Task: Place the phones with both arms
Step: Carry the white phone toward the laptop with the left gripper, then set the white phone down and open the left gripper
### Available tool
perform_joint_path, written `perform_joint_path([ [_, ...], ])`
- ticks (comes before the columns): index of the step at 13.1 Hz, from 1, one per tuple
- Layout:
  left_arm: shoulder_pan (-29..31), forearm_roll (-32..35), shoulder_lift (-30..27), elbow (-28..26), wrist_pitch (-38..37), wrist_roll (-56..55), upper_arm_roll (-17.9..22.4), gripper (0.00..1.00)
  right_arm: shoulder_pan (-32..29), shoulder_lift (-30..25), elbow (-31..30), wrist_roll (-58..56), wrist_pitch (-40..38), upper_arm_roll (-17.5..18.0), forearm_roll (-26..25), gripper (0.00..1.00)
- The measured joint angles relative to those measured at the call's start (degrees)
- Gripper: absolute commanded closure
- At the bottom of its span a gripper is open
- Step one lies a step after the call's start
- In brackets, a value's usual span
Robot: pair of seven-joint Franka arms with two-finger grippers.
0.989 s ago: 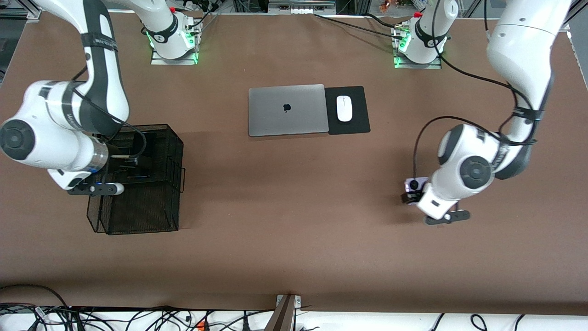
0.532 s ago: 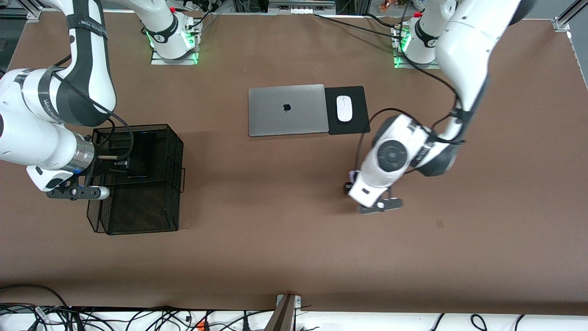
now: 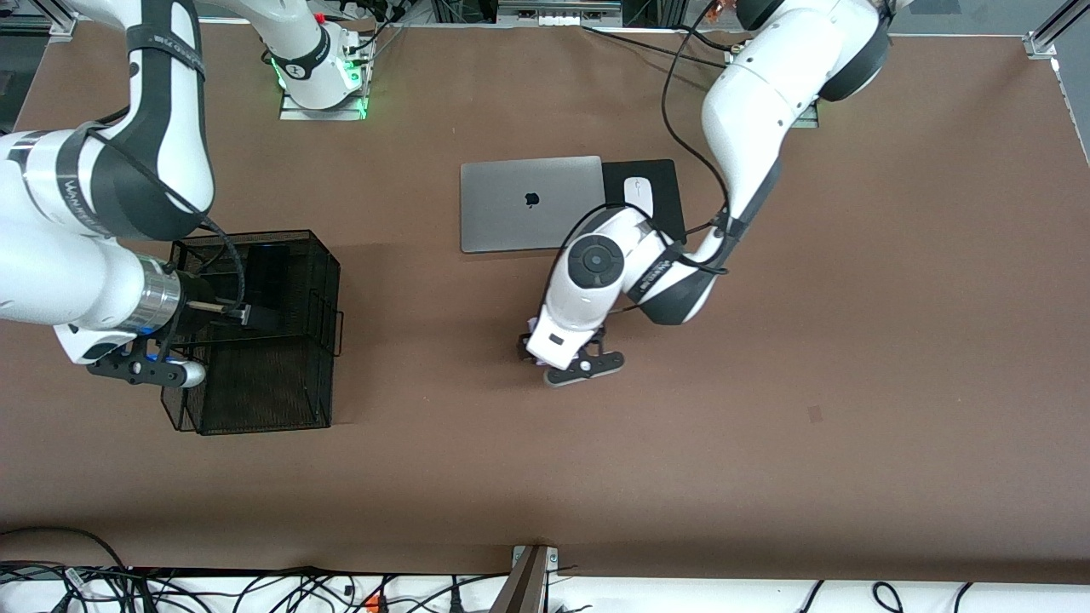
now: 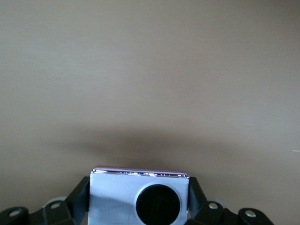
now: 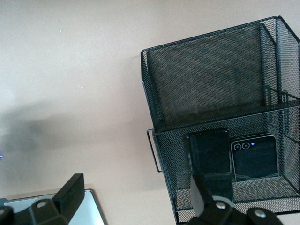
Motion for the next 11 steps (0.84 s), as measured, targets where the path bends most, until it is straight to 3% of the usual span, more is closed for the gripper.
perform_joint_path([
  [5, -6.5, 0.0, 2.9, 1.0, 11.0, 0.5, 5.4, 1.00, -0.7, 0.8, 1.1, 0.3, -0.6, 0.0, 0.3, 0.00],
  [10, -9.6, 0.0, 5.5, 1.4, 14.8, 5.8, 9.3, 0.97, -0.7, 0.9, 1.1, 0.4, -0.6, 0.0, 0.3, 0.00],
  [11, -9.5, 0.0, 6.0, 2.0, 14.9, 6.4, 9.6, 0.88, -0.7, 0.9, 1.1, 0.4, -0.6, 0.0, 0.4, 0.00],
])
